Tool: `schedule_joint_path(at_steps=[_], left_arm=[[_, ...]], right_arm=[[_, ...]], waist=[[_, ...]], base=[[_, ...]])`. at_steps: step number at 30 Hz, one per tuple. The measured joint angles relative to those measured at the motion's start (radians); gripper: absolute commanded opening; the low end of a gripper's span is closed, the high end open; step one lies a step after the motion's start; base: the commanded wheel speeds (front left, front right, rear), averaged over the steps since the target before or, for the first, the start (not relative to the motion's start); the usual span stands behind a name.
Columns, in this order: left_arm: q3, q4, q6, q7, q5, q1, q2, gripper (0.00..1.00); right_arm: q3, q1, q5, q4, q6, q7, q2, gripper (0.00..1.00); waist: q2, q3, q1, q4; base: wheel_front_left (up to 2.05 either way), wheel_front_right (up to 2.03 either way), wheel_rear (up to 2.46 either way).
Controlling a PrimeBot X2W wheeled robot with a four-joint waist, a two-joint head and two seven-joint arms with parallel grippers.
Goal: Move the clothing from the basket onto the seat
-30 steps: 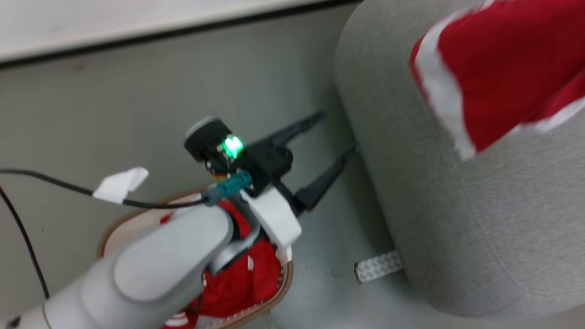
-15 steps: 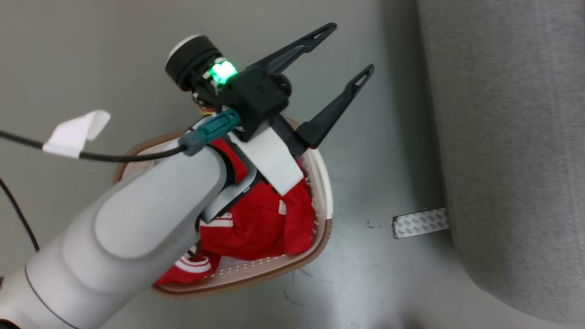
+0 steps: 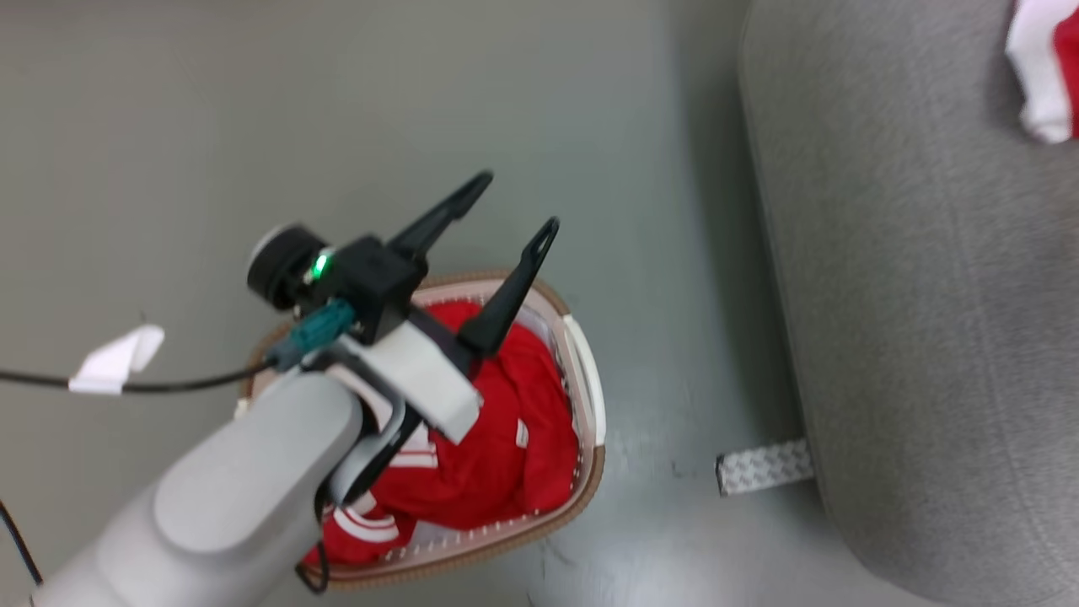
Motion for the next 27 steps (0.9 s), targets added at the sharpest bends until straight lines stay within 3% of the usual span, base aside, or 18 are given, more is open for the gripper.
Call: schedule_joint_path(at_steps=[7, 13, 27], left_arm=[[0.069, 0.033, 0.072, -0.044, -0.062, 0.193, 0.002, 1.0], [0.181, 0.021, 0.105, -0.05, -0.07, 0.382, -0.017, 1.0], [0.488, 0.025, 0.052, -0.051, 0.085, 0.802, -0.138, 1.0]], right_arm=[[0.188, 0.263, 0.082, -0.248, 0.0, -0.007, 0.048, 1.0], [0.336, 0.479, 0.091, -0.35, 0.0, -0.007, 0.069, 1.0], [0.519, 0.764, 0.149, -0.368, 0.0, -0.007, 0.084, 1.0]], waist=[[0.0, -0.162, -0.0003, 0.003], [0.0, -0.307, -0.0004, 0.026], [0.0, -0.553, -0.0005, 0.151]], base=[[0.0, 0.0, 0.0], [0.0, 0.0, 0.0], [0.0, 0.0, 0.0]])
